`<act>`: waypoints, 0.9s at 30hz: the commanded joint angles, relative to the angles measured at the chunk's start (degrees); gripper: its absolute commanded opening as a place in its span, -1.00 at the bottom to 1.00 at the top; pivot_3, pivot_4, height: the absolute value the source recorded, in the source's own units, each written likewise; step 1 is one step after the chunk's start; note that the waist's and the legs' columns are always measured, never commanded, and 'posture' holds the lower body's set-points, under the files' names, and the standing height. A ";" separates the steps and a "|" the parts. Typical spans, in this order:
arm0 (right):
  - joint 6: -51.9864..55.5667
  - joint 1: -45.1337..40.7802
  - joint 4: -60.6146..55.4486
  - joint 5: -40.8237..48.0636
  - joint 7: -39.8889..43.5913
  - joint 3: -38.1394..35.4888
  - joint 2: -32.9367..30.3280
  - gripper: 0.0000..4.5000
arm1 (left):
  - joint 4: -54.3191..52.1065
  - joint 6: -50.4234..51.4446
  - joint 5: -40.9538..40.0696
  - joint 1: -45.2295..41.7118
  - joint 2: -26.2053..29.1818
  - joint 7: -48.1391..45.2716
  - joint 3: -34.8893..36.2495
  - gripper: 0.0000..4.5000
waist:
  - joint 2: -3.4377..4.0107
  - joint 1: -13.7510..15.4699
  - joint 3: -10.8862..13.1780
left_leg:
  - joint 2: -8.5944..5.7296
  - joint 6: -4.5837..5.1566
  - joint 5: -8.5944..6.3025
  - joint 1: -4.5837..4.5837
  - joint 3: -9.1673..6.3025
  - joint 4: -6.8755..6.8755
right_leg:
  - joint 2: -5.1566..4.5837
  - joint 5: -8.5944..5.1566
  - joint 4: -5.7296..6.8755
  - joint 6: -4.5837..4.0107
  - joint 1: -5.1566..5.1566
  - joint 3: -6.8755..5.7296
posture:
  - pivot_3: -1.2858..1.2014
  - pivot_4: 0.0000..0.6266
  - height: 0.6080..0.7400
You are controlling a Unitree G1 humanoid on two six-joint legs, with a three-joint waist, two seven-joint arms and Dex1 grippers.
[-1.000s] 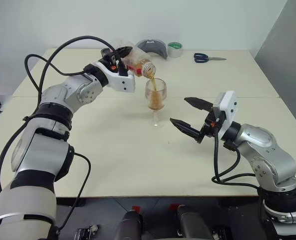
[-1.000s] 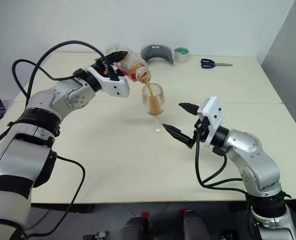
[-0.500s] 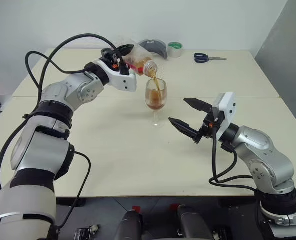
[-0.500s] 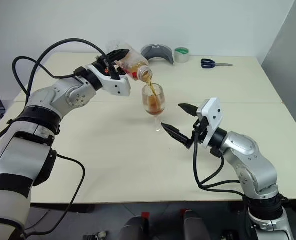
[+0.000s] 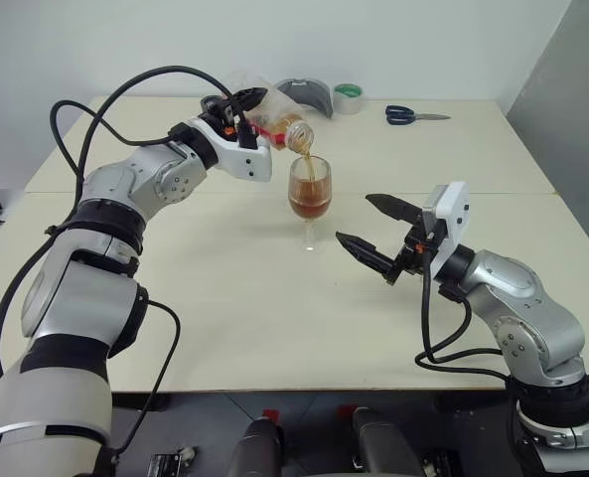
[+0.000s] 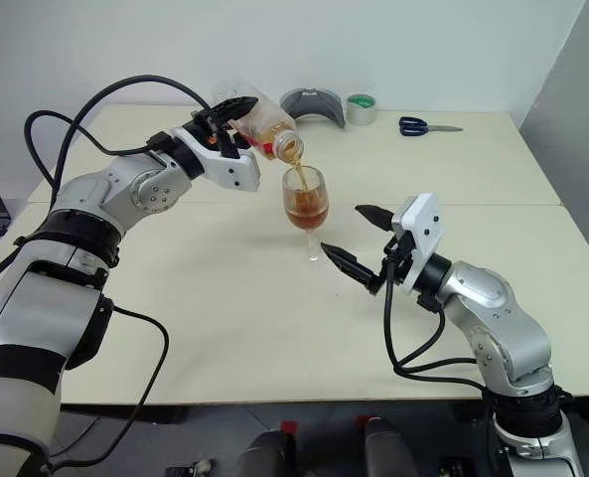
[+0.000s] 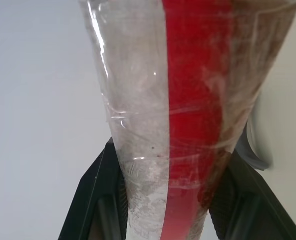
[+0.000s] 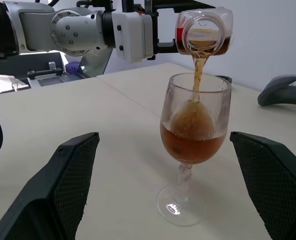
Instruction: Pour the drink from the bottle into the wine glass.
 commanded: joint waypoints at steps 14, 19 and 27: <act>-0.58 -0.24 -3.26 0.47 -0.46 0.57 0.84 1.00 | 1.41 -0.12 -10.62 -0.36 -3.08 -8.71 4.70 -0.26 | 0.00 -0.09 0.00 | 0.00 0.00 0.00 0.00 0.00 0.03 | 0.00 0.00 0.02 0.00 0.00 0.00 | 0.03 -0.52 1.00; -1.26 -0.15 -2.83 0.08 -0.31 0.85 1.07 1.00 | 0.26 1.67 -17.44 1.40 -5.15 -15.66 8.51 -0.26 | 0.00 -0.16 0.00 | 0.00 0.00 0.00 -0.01 0.00 0.06 | 0.00 0.00 0.03 0.00 0.00 0.00 | 0.03 -0.52 1.00; -1.00 -1.01 -3.12 0.75 -0.18 0.71 2.07 1.00 | -6.74 19.61 -40.25 6.54 -11.47 -34.32 22.60 -0.26 | 0.00 -0.47 0.00 | 0.02 0.00 0.00 -0.05 -0.03 0.17 | 0.01 0.00 0.07 -0.01 0.00 -0.02 | 0.03 -0.52 1.00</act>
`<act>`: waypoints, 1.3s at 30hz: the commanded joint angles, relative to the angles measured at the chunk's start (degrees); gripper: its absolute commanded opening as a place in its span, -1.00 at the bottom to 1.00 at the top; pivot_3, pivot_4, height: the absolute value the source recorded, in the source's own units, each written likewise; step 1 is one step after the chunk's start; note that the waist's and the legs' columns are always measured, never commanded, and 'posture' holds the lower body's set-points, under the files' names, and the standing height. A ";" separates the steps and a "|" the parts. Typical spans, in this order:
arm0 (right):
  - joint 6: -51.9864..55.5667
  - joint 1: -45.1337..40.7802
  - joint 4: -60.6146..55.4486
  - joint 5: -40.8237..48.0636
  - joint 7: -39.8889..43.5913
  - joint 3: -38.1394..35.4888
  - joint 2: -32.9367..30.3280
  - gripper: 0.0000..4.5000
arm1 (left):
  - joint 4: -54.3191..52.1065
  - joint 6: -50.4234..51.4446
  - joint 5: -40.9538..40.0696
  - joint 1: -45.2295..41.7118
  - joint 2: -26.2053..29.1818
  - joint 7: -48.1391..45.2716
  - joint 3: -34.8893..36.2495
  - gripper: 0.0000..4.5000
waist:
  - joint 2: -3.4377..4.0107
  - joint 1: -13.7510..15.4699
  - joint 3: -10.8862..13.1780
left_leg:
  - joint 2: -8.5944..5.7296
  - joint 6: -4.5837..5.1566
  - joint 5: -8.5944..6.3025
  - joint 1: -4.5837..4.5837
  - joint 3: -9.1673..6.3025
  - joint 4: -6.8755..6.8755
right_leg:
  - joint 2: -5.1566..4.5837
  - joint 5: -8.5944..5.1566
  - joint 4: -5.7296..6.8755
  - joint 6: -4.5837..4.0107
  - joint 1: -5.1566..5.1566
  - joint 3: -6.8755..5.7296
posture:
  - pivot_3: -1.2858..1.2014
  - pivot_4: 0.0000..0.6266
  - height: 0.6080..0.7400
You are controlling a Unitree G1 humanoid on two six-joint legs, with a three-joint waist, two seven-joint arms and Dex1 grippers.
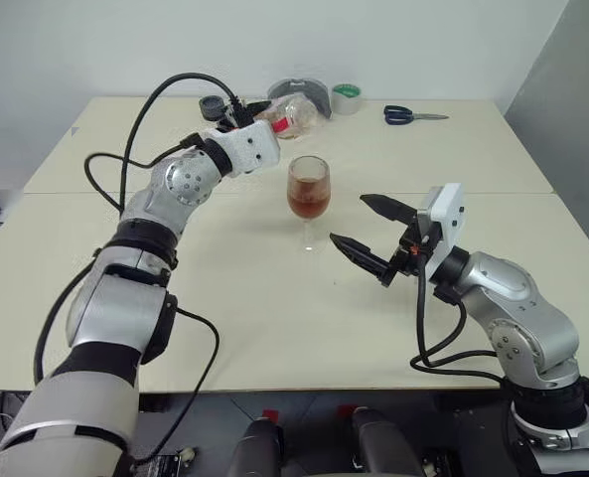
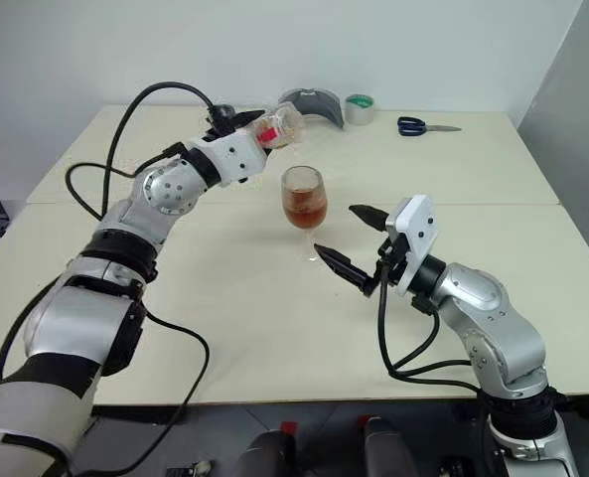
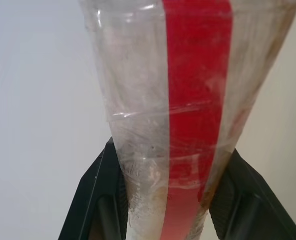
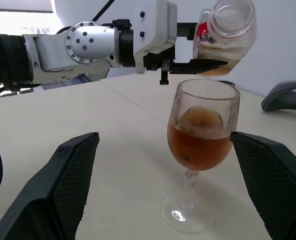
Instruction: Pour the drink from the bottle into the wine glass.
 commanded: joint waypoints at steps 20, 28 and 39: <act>5.83 -6.03 -0.68 -2.08 1.13 10.35 -0.07 1.00 | -45.90 51.71 -34.11 35.49 1.91 -8.84 27.71 -0.26 | 0.00 -0.89 -0.01 | 0.08 0.01 -0.02 -0.15 -0.21 0.50 | -0.05 0.01 0.14 0.00 0.01 -0.05 | 0.03 -0.52 1.00; 5.32 -6.78 0.08 -3.75 1.40 11.78 1.03 1.00 | -44.05 46.48 -31.78 39.46 0.83 -7.50 26.58 -0.26 | 0.00 0.01 -0.02 | 0.06 0.01 -0.03 -0.15 -0.15 0.49 | -0.06 0.01 0.09 0.01 0.01 -0.04 | 0.03 -0.52 1.00; 5.64 -6.67 0.14 -4.64 1.72 11.67 1.66 1.00 | -42.38 43.63 -30.64 41.39 -0.05 -5.84 26.48 0.06 | -0.01 0.00 -0.02 | 0.04 0.02 -0.04 -0.14 -0.13 0.48 | -0.06 0.02 0.08 0.01 0.01 -0.03 | 0.03 -0.52 1.00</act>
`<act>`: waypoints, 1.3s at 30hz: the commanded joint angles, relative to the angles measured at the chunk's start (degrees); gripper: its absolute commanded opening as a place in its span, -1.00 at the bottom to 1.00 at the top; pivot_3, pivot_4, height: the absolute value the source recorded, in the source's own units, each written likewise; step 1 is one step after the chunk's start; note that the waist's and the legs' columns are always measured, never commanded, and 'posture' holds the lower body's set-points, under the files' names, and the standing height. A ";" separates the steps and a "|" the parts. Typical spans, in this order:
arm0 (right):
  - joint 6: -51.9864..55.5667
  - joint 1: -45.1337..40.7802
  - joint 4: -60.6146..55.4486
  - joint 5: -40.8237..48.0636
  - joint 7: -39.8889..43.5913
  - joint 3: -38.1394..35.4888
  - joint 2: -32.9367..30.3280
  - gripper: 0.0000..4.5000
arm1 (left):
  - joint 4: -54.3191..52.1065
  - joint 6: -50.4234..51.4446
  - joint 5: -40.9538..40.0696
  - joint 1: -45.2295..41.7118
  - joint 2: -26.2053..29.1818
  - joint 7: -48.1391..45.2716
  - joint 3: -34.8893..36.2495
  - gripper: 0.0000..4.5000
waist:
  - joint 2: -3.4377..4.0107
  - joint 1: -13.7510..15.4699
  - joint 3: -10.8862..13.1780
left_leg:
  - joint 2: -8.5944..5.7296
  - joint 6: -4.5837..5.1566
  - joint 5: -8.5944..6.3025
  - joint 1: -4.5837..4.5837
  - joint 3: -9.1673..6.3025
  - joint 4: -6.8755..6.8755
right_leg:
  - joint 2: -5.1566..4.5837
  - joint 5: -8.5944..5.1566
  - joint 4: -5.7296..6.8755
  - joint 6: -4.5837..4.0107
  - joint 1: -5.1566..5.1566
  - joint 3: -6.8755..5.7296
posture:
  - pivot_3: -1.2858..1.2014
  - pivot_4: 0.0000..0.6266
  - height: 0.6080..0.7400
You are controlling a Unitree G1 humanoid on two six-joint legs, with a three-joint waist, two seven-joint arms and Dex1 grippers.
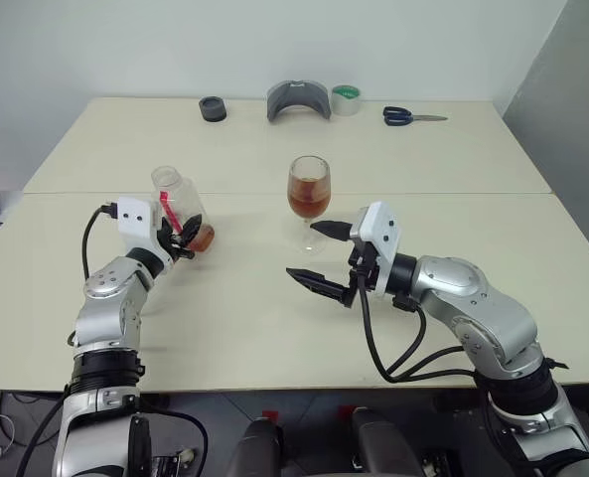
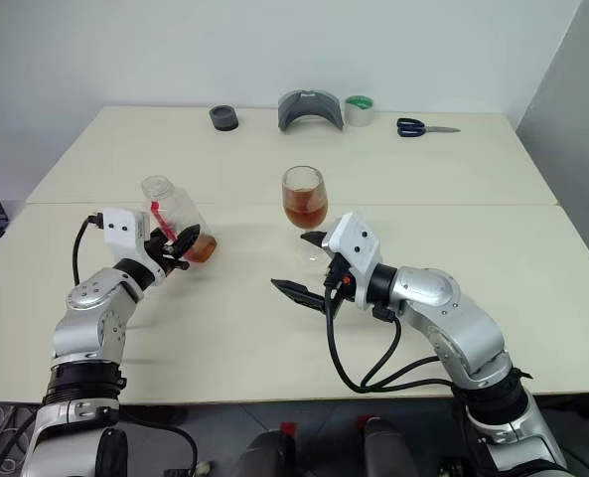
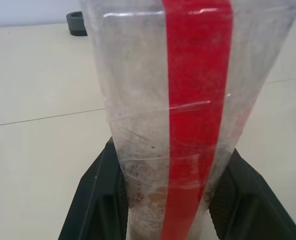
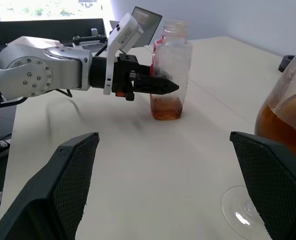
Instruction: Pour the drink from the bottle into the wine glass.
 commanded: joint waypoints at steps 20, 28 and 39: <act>-5.43 7.32 -0.90 -3.64 -0.77 -1.19 -0.80 1.00 | -14.66 -1.35 0.80 8.91 -2.11 6.07 0.59 0.98 | -0.02 0.09 -0.01 | 0.05 0.01 -0.02 0.00 0.00 -0.03 | -0.04 0.00 -0.05 0.00 0.02 0.02 | 0.03 -0.52 1.00; -17.28 18.12 3.89 -9.88 -11.73 -5.55 7.07 1.00 | -25.55 2.94 0.66 16.97 -4.45 12.41 1.89 0.98 | -0.04 0.24 -0.03 | 0.06 0.00 -0.03 0.05 0.03 -0.07 | -0.02 0.00 -0.06 0.01 0.05 0.05 | 0.03 -0.52 1.00; -29.44 21.09 12.34 -14.04 -18.81 -9.99 14.61 1.00 | -27.02 1.49 1.28 20.74 -7.39 14.39 0.91 0.98 | -0.03 0.29 -0.03 | 0.03 0.00 -0.03 0.11 0.15 -0.11 | 0.04 0.00 -0.06 0.01 0.06 0.11 | 0.03 -0.52 1.00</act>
